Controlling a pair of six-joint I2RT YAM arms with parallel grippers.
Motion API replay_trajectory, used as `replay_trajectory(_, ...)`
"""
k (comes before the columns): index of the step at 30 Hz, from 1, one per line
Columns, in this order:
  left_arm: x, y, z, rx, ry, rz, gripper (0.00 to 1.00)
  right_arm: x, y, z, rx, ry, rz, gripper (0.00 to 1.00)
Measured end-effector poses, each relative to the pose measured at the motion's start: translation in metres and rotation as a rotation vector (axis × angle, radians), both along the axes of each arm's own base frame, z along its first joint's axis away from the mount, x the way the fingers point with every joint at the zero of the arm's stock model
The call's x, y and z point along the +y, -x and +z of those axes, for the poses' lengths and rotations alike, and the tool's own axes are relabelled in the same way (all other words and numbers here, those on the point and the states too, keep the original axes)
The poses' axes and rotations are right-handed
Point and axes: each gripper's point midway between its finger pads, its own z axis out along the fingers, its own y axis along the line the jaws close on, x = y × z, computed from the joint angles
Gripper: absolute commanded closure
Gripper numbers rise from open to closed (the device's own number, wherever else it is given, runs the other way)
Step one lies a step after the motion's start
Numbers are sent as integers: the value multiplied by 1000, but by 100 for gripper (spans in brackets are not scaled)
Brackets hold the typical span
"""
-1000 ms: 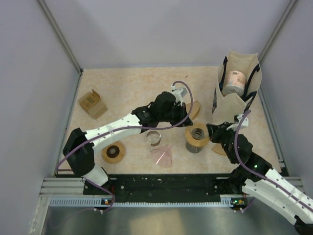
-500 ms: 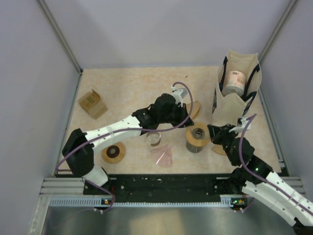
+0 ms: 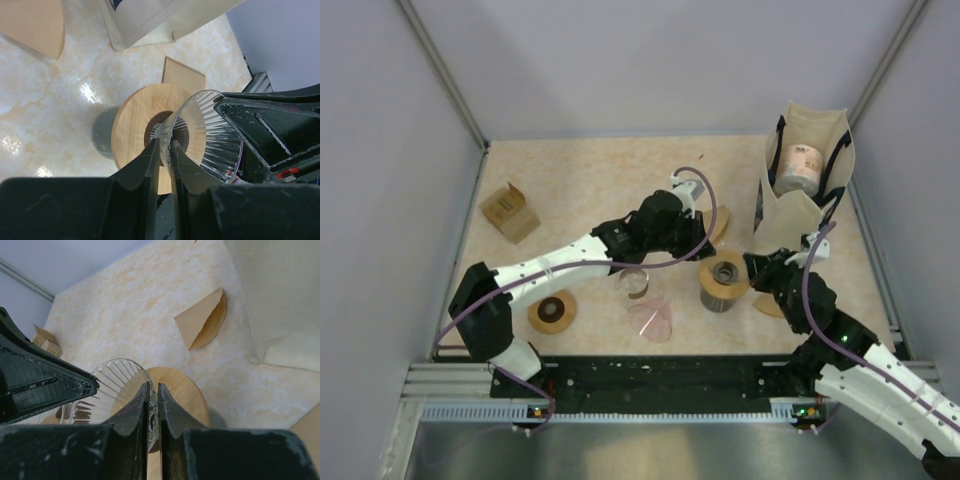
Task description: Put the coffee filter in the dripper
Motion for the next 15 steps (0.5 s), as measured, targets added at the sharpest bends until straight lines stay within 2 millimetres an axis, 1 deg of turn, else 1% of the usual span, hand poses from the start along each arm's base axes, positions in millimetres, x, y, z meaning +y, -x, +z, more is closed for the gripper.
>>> replay_trajectory(5,-1,0,-1,2,-5,-5,77,1,1,-1,9,0,5,78)
replay_trajectory(7,0,1,-3,5,-11,-6,74,2,2,-3,18,0,11,72)
replay_trajectory(9,0,1,-6,10,-21,-9,69,2,3,-4,24,2,13,66)
replay_trajectory(12,1,2,-11,21,-36,-10,67,2,4,-6,32,1,15,61)
replay_trajectory(15,2,3,-14,26,-47,-12,66,2,4,-7,35,1,17,58)
